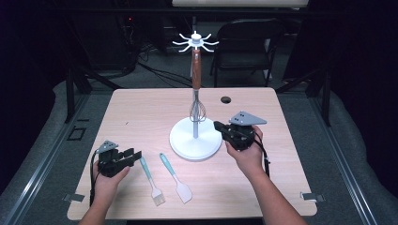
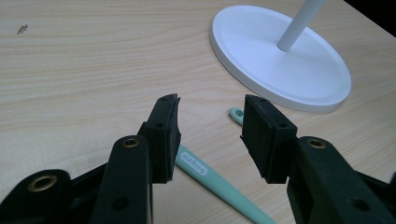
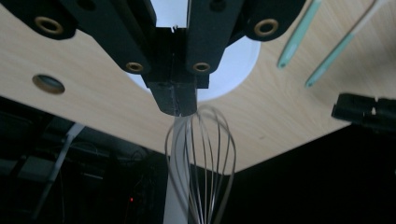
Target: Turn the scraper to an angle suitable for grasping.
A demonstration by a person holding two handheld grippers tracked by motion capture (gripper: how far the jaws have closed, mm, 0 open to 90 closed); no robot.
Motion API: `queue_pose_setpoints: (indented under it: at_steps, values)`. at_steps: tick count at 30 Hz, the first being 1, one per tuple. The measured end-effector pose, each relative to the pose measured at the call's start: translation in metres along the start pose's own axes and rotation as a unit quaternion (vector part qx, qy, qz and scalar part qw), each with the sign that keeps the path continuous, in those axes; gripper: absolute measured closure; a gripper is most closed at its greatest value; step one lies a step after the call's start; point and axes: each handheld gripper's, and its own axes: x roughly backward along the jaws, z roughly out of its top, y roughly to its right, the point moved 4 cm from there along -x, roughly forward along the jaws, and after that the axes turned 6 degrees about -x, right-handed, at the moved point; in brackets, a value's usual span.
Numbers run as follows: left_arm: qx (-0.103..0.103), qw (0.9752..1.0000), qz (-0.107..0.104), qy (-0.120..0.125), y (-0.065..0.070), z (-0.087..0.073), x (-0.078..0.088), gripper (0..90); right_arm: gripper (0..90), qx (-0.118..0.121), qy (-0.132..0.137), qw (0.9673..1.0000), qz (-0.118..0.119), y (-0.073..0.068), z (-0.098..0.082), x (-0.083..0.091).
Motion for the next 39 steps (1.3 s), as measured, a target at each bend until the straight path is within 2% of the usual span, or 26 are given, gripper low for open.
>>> queue_pose_setpoints:
  at_steps: [5,11,18,20,24,32,39]
  values:
    - [-0.001,1.0,0.0,0.0,0.0,0.0,0.0,56.1,90.0,0.003,0.028,0.9996,0.003,-0.003,0.031,0.001]
    - [0.001,1.0,0.0,-0.002,-0.001,-0.001,0.0,56.1,90.0,0.001,0.068,0.9976,0.011,-0.006,0.069,0.007]
    - [0.002,1.0,-0.002,-0.003,-0.002,-0.001,0.0,56.2,88.7,-0.005,0.097,0.9952,0.013,-0.007,0.104,0.014]
    - [0.003,1.0,-0.003,-0.003,-0.002,-0.001,0.0,56.1,87.0,-0.007,0.1,0.9949,0.013,-0.007,0.113,0.016]
    - [0.003,1.0,-0.002,-0.002,-0.002,-0.001,-0.001,56.0,90.0,-0.003,0.111,0.9938,0.001,-0.006,0.132,0.019]
    - [0.004,1.0,-0.001,-0.003,-0.003,-0.002,-0.002,55.9,90.0,0.017,0.129,0.9913,-0.018,-0.005,0.164,0.027]
    - [0.006,0.9999,-0.004,-0.008,-0.004,-0.002,0.0,55.9,90.0,0.006,0.132,0.9908,-0.029,0.002,0.182,0.026]
